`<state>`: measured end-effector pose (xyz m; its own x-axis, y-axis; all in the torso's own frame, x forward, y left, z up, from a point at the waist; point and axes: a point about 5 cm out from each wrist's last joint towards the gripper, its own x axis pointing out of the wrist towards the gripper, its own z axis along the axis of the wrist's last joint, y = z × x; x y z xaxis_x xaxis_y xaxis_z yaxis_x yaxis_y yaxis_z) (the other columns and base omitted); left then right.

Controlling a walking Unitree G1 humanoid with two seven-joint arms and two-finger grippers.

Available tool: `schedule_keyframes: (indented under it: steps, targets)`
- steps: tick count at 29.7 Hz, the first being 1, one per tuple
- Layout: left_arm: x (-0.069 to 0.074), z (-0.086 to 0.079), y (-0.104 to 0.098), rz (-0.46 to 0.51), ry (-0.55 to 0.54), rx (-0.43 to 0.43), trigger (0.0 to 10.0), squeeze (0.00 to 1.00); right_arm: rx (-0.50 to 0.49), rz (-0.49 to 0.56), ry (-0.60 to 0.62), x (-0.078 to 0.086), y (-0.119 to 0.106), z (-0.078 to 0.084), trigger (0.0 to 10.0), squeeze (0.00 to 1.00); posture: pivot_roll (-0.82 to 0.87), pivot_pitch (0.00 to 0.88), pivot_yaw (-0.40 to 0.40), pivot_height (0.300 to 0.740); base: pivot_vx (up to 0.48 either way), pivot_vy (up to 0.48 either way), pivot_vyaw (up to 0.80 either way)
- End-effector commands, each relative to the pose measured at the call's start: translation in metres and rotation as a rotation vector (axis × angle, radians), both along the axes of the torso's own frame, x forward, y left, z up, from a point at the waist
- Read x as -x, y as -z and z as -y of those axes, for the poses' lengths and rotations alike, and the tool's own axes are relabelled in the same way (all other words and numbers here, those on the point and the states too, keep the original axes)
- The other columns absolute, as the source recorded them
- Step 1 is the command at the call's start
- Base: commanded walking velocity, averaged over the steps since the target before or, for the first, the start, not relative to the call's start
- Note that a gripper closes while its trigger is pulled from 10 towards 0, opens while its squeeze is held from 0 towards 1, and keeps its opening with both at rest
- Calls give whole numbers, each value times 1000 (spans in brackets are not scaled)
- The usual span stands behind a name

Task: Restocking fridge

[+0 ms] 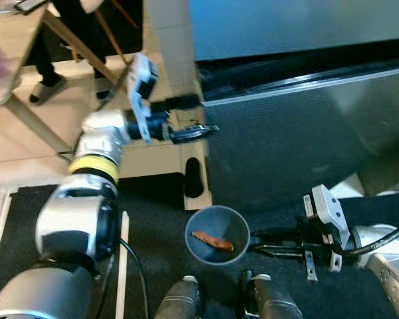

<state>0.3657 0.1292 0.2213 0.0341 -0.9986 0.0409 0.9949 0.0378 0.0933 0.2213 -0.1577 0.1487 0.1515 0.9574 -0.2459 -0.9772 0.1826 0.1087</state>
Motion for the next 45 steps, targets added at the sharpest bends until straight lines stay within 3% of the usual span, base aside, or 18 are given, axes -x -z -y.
schedule_keyframes:
  steps: [1, 7, 13, 16, 17, 18, 19, 20, 23, 30, 31, 33, 37, 39, 41, 42, 43, 45]
  targets:
    - [13, 24, 39, -132, 104, -83, 10000, 0, -25, 0, -32, 4, 1, -7, 10000, 0, -163, 223, 82, 740, 0, 0, 0]
    - [26, 39, 55, -174, 167, -50, 10000, 0, -40, 8, -78, 7, -1, -17, 10000, 0, -164, 202, 86, 740, 0, 0, 0]
    - [30, 32, 71, -194, 96, -6, 10000, 0, -60, 9, -122, 8, 0, -29, 10000, 0, -155, 179, 91, 740, 0, 0, 0]
    - [29, 9, 91, -246, -122, 23, 10000, 0, -78, 5, -159, 10, 2, -41, 10000, 0, -140, 168, 94, 740, 0, 0, 0]
    - [29, -7, 103, -278, -245, 23, 10000, 0, -85, 6, -160, 9, 3, -44, 10000, 0, -128, 160, 97, 740, 0, 0, 0]
    - [29, -7, 103, -278, -245, 23, 10000, 0, -85, 6, -160, 9, 3, -44, 10000, 0, -128, 160, 97, 740, 0, 0, 0]
    - [31, -22, 114, -317, -359, 27, 10000, 0, -90, 6, -159, 8, 5, -46, 10000, 0, -126, 159, 97, 740, 0, 0, 0]
    - [31, -22, 114, -317, -359, 27, 10000, 0, -90, 6, -159, 8, 5, -46, 10000, 0, -126, 159, 97, 740, 0, 0, 0]
    - [45, -72, 148, -431, -712, 20, 10000, 0, -102, 9, -160, 5, 7, -52, 10000, 0, -110, 142, 100, 740, 0, 0, 0]
    - [67, -108, 176, -533, -972, 5, 10000, 0, -107, 14, -167, 3, 8, -56, 10000, 0, -95, 130, 101, 740, 0, 0, 0]
    - [87, -127, 196, -600, -1128, -27, 10000, 0, -115, 18, -162, -1, 9, -59, 10000, 0, -84, 117, 99, 740, 0, 0, 0]
    - [87, -127, 196, -600, -1128, -27, 10000, 0, -115, 18, -162, -1, 9, -59, 10000, 0, -84, 117, 99, 740, 0, 0, 0]
    - [111, -142, 219, -687, -1311, -62, 10000, 0, -102, 25, -126, -7, 17, -60, 10000, 0, -75, 103, 92, 740, 0, 0, 0]
    - [111, -142, 219, -687, -1311, -62, 10000, 0, -102, 25, -126, -7, 17, -60, 10000, 0, -75, 103, 92, 740, 0, 0, 0]
    - [136, -146, 242, -775, -1420, -132, 10000, 0, -96, 8, -83, -11, 28, -59, 10000, 0, -67, 89, 86, 740, 0, 0, 0]
    - [136, -146, 242, -775, -1420, -132, 10000, 0, -96, 8, -83, -11, 28, -59, 10000, 0, -67, 89, 86, 740, 0, 0, 0]
    - [147, -146, 251, -814, -1450, -163, 10000, 0, -89, -2, -73, -12, 33, -58, 10000, 0, -66, 83, 86, 740, 0, 0, 0]
    - [147, -146, 251, -814, -1450, -163, 10000, 0, -89, -2, -73, -12, 33, -58, 10000, 0, -66, 83, 86, 740, 0, 0, 0]
